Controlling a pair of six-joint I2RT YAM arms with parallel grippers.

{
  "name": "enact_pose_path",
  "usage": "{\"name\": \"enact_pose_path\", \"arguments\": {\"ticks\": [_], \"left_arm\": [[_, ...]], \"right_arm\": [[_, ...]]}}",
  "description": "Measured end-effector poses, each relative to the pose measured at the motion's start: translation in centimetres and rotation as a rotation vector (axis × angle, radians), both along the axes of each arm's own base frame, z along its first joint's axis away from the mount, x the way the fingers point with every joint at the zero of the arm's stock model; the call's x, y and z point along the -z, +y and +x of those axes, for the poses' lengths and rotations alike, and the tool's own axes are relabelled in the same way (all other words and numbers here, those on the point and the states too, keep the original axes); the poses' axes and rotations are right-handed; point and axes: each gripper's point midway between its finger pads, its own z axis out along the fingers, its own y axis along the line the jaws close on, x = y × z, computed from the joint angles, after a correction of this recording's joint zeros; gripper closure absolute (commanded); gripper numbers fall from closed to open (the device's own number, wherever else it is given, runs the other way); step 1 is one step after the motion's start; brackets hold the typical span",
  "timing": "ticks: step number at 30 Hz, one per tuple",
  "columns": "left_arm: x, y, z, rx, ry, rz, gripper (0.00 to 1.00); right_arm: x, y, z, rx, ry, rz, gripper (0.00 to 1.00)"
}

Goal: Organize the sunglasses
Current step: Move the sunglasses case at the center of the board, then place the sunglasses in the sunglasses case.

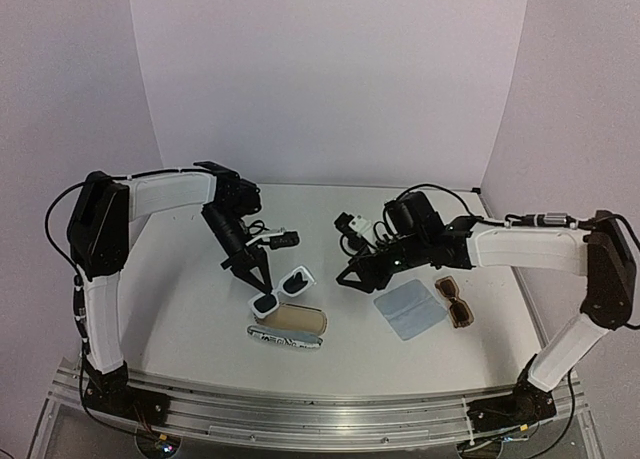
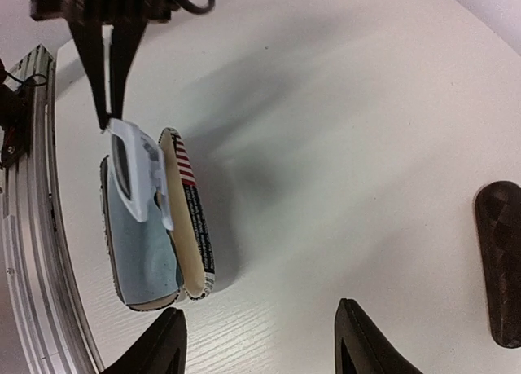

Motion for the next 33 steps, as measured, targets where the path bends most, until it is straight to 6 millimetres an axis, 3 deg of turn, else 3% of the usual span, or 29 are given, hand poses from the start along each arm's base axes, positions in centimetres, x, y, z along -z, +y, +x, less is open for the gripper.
{"name": "enact_pose_path", "arguments": {"ticks": [5, 10, 19, 24, 33], "left_arm": [[1.5, -0.4, -0.8, 0.056, -0.013, 0.04, 1.0], [2.0, -1.1, -2.2, 0.11, -0.011, 0.05, 1.0], [1.7, -1.0, -2.1, 0.105, -0.01, 0.05, 1.0], [1.7, -1.0, -2.1, 0.106, -0.012, 0.049, 1.0], [1.6, -1.0, -2.1, 0.11, -0.014, 0.045, 1.0]], "right_arm": [[-4.0, 0.2, -0.4, 0.061, 0.008, 0.148, 0.41], [-6.3, 2.0, -0.5, 0.102, 0.084, 0.361, 0.54], [-3.7, 4.5, -1.5, 0.08, 0.264, 0.425, 0.46], [-2.7, 5.0, -2.0, 0.06, 0.311, 0.424, 0.49], [0.6, 7.0, -3.2, -0.001, 0.401, 0.383, 0.44]]}}
